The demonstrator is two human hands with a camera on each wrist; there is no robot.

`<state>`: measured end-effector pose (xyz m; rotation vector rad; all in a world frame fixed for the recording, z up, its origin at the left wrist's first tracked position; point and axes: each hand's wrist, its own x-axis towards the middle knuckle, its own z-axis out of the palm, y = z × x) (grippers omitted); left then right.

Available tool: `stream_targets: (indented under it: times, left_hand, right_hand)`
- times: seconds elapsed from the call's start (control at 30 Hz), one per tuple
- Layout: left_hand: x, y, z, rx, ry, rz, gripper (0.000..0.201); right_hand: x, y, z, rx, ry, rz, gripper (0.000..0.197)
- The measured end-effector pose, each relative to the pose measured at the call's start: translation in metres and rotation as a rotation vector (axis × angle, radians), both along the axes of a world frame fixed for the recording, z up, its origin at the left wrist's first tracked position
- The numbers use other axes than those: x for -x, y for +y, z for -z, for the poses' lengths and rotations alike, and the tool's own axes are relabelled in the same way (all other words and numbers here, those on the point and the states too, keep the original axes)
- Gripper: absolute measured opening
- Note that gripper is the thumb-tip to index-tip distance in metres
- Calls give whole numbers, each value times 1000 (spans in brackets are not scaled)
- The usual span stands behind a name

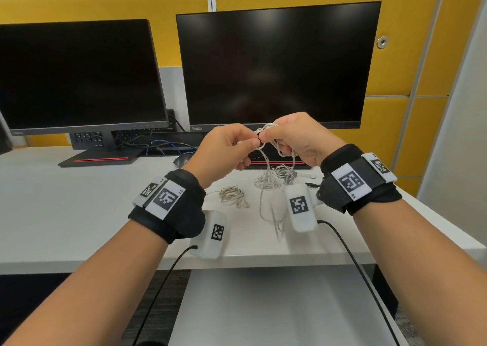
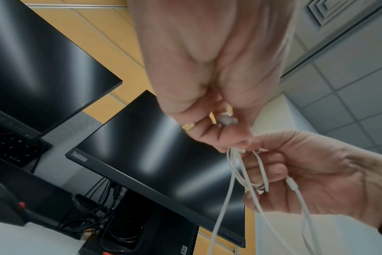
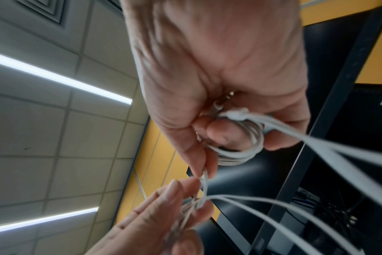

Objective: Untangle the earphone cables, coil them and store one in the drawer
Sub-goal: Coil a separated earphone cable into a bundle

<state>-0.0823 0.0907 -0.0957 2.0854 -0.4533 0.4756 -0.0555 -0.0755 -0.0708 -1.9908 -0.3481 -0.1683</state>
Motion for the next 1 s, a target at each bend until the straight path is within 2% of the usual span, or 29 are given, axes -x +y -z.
stream_targets:
  times: [0.1,0.2,0.33,0.43,0.5,0.57,0.67,0.8,1.0]
  left_hand:
    - [0,3,-4,111,20,5,6]
    - [4,8,-11,243,139,99,8]
    - [7,11,-16,320,267,185,21]
    - [5,5,-15,162,188,84,20]
    - [3,1,-13,15,91,-33,12]
    - [2,-2,-11,-56,35,-117,3]
    - [4,-5,-11,-182,-56,-188,11]
    - [9,-11,-15,-363,-4,-203,9]
    - [7,-4,-13,-442,118,-110,17]
  right_hand:
    - [-3,2,0,71,22,52,19]
    - [-5,4,2,152,23,97,18]
    - [-5,5,3,153,45,73,17]
    - [2,9,1,179,54,-17,21]
    - [8,12,0,196,63,-81,25]
    - [10,13,1,214,70,-110,27]
    - [8,15,4,155,102,-127,24]
    - [7,18,6,100,142,-165,23]
    - [6,19,11,110,208,-159,25]
